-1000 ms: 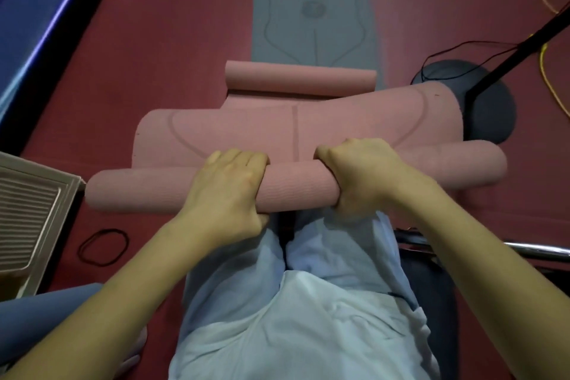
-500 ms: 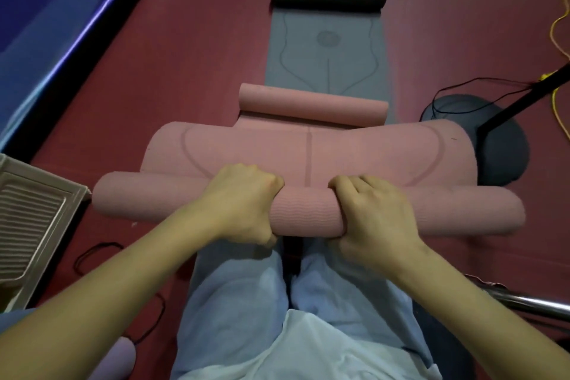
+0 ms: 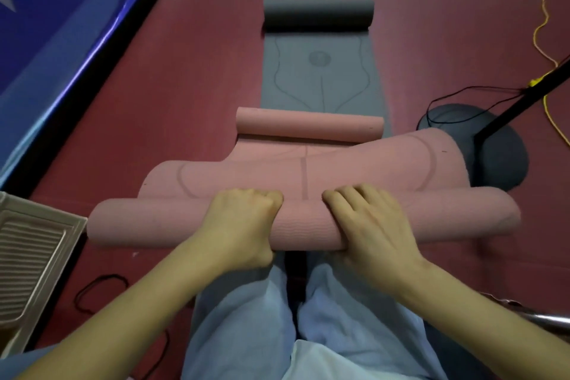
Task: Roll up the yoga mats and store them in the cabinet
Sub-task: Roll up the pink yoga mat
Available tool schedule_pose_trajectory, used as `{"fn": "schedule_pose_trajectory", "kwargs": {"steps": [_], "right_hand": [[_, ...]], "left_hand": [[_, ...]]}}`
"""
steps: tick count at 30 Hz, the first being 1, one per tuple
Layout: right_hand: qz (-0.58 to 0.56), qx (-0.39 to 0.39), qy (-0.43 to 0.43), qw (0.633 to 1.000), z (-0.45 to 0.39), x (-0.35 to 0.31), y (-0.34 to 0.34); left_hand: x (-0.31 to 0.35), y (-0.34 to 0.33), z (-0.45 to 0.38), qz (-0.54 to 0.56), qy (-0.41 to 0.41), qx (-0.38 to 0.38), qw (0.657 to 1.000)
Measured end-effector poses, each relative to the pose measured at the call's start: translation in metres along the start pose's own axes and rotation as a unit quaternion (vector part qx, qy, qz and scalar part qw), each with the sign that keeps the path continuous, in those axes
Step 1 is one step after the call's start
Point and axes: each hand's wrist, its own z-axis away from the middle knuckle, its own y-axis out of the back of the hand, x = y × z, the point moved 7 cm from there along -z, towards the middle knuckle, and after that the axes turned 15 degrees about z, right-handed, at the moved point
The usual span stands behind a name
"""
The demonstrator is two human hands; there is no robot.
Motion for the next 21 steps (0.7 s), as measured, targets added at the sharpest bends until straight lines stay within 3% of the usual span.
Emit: {"fn": "schedule_pose_trajectory", "kwargs": {"steps": [3,6,9,11,13,16,18,21], "right_hand": [[0.010,-0.013,0.013,1.000,-0.013,0.000,0.002],[-0.008,-0.138,0.076,0.987,-0.038,0.005,0.000],[-0.059,-0.256,0.075,0.962,-0.053,0.022,-0.006],[-0.041,-0.243,0.063,0.967,-0.054,0.021,-0.005],[0.001,-0.144,0.041,0.989,-0.045,0.013,-0.002],[0.050,-0.017,0.017,0.998,-0.027,0.004,-0.005],[0.044,-0.023,0.015,0.999,-0.032,0.006,-0.006],[0.047,-0.105,0.060,0.992,-0.058,0.007,0.003]], "left_hand": [[-0.001,0.001,-0.001,0.028,0.012,0.010,0.999],[0.005,-0.003,0.013,0.035,0.026,0.062,0.997],[0.010,-0.010,0.010,-0.009,0.014,0.080,0.997],[0.007,-0.008,0.001,-0.002,0.026,0.053,0.998],[0.001,0.000,-0.009,-0.004,0.045,-0.001,0.999],[-0.001,0.014,-0.027,0.007,0.009,-0.034,0.999],[0.002,0.018,-0.031,0.012,0.015,-0.040,0.999],[-0.004,0.011,-0.019,0.029,0.056,0.035,0.997]]}}
